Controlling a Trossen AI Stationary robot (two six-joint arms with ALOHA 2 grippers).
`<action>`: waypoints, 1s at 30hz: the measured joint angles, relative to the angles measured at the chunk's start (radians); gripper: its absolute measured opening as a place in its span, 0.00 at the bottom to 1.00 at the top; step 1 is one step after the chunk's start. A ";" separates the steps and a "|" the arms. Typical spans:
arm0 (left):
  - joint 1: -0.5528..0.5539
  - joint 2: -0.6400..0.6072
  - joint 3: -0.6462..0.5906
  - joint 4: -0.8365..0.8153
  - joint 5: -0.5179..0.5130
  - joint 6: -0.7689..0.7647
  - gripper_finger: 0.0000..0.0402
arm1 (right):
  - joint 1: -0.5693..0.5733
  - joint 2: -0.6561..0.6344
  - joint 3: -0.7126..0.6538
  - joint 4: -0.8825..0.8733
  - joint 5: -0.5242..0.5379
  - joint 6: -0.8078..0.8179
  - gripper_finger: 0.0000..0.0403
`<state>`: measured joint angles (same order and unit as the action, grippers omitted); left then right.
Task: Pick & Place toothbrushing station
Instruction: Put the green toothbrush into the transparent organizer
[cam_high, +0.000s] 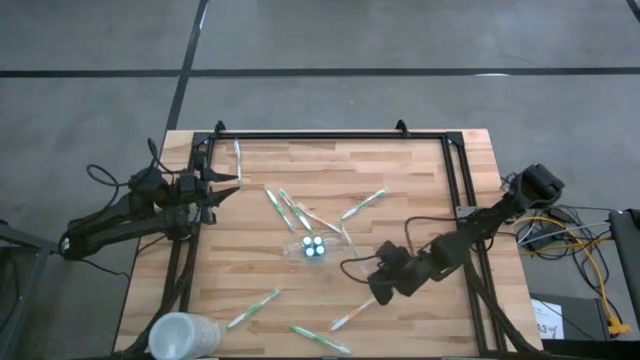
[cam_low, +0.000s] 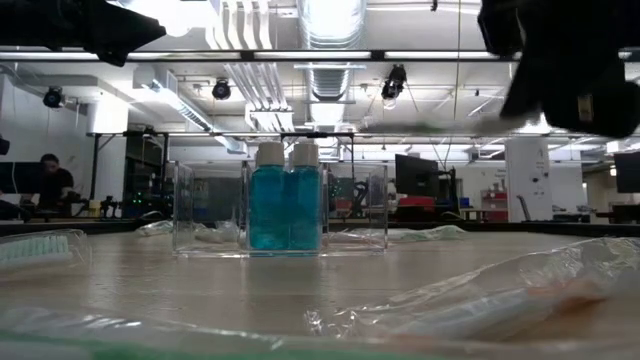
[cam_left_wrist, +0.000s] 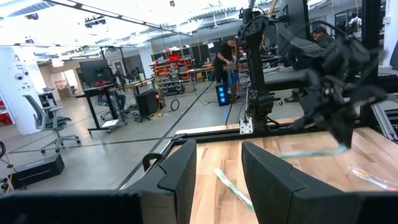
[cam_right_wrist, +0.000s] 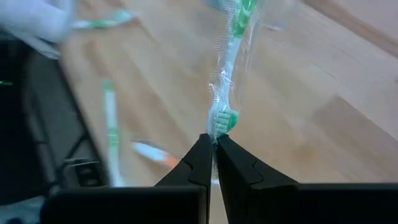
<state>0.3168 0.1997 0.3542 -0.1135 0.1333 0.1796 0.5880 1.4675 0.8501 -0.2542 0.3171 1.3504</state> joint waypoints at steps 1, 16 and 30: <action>0.000 0.000 0.000 0.000 0.000 0.000 0.33 | 0.000 -0.020 0.000 0.007 -0.006 -0.005 0.03; 0.000 0.000 0.000 0.000 0.000 0.000 0.33 | -0.047 -0.218 0.000 0.021 -0.369 0.086 0.03; 0.000 0.000 0.000 0.000 0.000 0.000 0.33 | -0.071 -0.202 0.000 0.019 -0.464 0.064 0.03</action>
<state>0.3168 0.1997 0.3540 -0.1135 0.1331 0.1799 0.5172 1.2652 0.8505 -0.2347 -0.1467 1.4142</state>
